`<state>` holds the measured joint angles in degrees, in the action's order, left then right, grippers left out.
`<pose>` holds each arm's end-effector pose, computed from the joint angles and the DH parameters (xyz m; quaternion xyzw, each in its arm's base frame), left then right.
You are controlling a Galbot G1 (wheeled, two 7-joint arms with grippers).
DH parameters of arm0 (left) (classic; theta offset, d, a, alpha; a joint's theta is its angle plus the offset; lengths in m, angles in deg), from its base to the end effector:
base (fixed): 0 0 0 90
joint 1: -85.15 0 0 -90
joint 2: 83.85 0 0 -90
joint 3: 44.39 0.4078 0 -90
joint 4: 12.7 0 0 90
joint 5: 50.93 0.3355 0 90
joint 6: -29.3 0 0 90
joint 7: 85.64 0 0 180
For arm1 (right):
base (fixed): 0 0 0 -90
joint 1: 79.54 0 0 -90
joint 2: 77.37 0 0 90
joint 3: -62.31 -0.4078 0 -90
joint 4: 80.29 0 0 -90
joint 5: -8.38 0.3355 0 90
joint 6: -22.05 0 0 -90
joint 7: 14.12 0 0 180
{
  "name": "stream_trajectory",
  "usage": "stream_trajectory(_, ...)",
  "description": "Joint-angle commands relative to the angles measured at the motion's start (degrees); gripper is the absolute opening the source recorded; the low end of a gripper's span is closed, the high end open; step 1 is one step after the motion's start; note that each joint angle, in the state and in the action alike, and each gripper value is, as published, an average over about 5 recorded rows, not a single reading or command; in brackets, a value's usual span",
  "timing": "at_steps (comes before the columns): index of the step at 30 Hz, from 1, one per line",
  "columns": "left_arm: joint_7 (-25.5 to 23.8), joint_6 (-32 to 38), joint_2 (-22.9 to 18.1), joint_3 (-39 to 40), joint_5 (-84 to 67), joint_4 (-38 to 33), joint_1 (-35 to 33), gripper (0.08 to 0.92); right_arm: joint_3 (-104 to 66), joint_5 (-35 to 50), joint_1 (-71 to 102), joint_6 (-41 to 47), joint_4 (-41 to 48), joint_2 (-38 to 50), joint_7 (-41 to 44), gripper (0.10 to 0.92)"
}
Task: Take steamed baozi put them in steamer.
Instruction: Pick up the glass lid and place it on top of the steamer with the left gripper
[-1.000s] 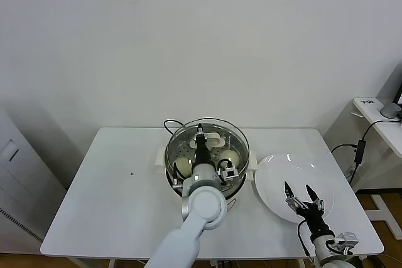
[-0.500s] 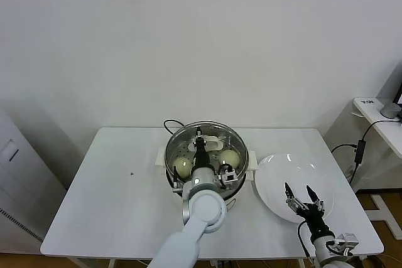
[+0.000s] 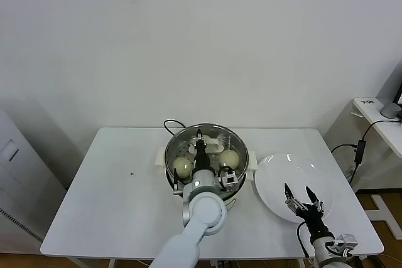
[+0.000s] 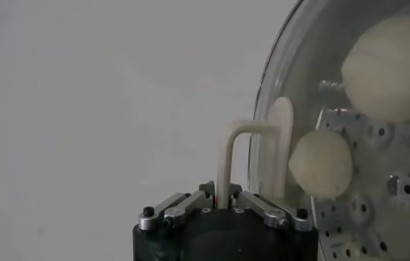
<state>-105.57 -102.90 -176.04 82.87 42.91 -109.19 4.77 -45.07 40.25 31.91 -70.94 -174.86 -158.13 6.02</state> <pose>0.3221 -0.2158 -0.3125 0.0080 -0.7343 -0.6773 0.0444 0.1654 -0.1598 -0.4519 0.0080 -0.9854 -0.1659 0.0384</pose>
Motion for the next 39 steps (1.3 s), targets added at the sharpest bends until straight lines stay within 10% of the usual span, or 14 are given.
stream_trajectory(1,0.0,-2.8,-2.8,0.1,-1.3,0.3,0.1,0.14,-0.1,0.0,0.1,-0.1,0.0,0.0,0.0,0.823)
stream_trajectory(39,-2.1,-2.8,-2.8,0.5,0.0,-1.5,-0.5,0.214,-0.4,0.1,0.8,-0.7,-0.2,-0.1,0.2,0.823)
